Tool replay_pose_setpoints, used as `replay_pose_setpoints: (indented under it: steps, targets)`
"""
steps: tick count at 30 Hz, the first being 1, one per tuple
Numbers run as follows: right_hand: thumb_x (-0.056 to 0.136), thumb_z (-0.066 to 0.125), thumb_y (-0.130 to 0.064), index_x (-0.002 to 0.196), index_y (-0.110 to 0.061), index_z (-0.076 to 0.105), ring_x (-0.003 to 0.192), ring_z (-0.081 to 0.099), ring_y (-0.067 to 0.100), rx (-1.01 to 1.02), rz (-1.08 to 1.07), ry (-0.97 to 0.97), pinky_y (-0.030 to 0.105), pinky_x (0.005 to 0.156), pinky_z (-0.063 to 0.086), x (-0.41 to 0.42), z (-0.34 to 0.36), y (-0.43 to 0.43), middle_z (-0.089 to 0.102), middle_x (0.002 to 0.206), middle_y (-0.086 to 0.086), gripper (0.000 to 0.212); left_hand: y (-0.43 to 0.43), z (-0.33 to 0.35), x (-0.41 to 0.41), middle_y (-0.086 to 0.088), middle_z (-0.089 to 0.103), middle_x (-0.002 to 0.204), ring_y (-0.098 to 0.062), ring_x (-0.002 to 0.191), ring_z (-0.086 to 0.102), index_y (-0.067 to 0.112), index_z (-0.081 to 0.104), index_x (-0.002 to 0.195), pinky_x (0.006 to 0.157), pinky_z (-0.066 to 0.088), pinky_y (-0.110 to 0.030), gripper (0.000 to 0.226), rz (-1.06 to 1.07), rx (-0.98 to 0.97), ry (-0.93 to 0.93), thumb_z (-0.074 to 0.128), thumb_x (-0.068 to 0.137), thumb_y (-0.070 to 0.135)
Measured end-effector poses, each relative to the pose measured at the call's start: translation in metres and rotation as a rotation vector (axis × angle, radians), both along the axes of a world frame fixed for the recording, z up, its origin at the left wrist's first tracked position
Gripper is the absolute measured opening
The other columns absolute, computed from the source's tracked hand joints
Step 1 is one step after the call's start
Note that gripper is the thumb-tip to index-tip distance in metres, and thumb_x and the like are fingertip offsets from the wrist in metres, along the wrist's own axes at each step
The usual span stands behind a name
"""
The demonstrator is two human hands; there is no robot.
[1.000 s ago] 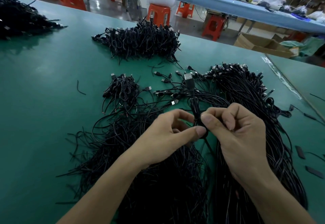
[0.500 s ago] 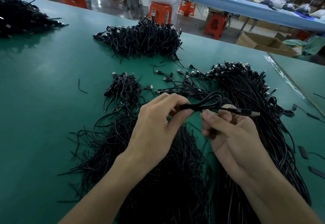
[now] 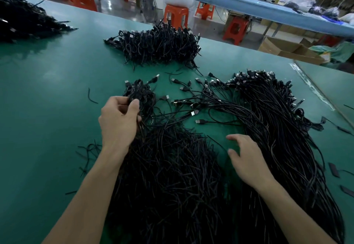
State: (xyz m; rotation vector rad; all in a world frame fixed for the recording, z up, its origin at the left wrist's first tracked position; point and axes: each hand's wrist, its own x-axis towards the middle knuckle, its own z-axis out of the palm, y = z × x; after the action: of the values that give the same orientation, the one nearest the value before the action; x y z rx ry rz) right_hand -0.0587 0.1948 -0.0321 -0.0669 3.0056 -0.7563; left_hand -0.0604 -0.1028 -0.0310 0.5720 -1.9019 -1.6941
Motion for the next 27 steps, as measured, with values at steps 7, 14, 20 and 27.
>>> replay_pose_setpoints:
  steps: [7, 14, 20, 27]
  targets:
    - [0.101, 0.048, -0.022, 0.142, -0.012, 0.044, 0.119, 0.049, 0.03, 0.513, 0.026, -0.04, 0.035, 0.094, 0.045, -0.005, -0.008, -0.011, 0.055, 0.131, 0.011, 0.041, 0.004, -0.012, -0.004, 0.007, 0.06, 0.129, -0.01, 0.115, 0.058, 0.019, 0.033, 0.155, 0.106, 0.048, -0.039, 0.061, -0.195, -0.09, -0.093, 0.058, 0.1, 0.017]
    - [0.095, 0.054, -0.009, 0.158, -0.017, 0.009, 0.14, 0.031, 0.033, 0.545, 0.09, -0.039, 0.04, 0.11, 0.037, -0.033, -0.006, -0.013, 0.02, 0.162, 0.008, 0.078, 0.013, -0.012, 0.003, 0.002, 0.052, 0.109, -0.016, 0.09, 0.053, 0.023, 0.037, 0.153, 0.088, 0.043, -0.03, 0.061, -0.284, -0.412, -0.181, 0.063, 0.098, 0.025]
    - [0.098, 0.048, -0.006, 0.157, -0.017, 0.017, 0.142, 0.03, 0.032, 0.504, 0.118, -0.155, 0.043, 0.111, 0.035, -0.064, -0.004, -0.014, 0.025, 0.159, 0.012, 0.068, 0.021, -0.006, 0.006, 0.011, 0.064, 0.09, 0.001, 0.079, 0.059, 0.029, 0.066, 0.111, 0.069, 0.047, -0.01, 0.024, -0.166, -0.34, -0.049, 0.067, 0.093, 0.013]
    - [0.104, 0.046, -0.017, 0.12, -0.016, 0.052, 0.104, 0.052, 0.026, 0.537, 0.169, 0.054, 0.036, 0.084, 0.043, -0.066, -0.008, -0.007, 0.06, 0.114, 0.006, 0.018, 0.023, 0.003, 0.006, 0.015, 0.068, 0.082, 0.006, 0.075, 0.062, 0.031, 0.068, 0.089, 0.065, 0.045, -0.004, 0.017, -0.13, -0.233, 0.031, 0.07, 0.09, 0.014]
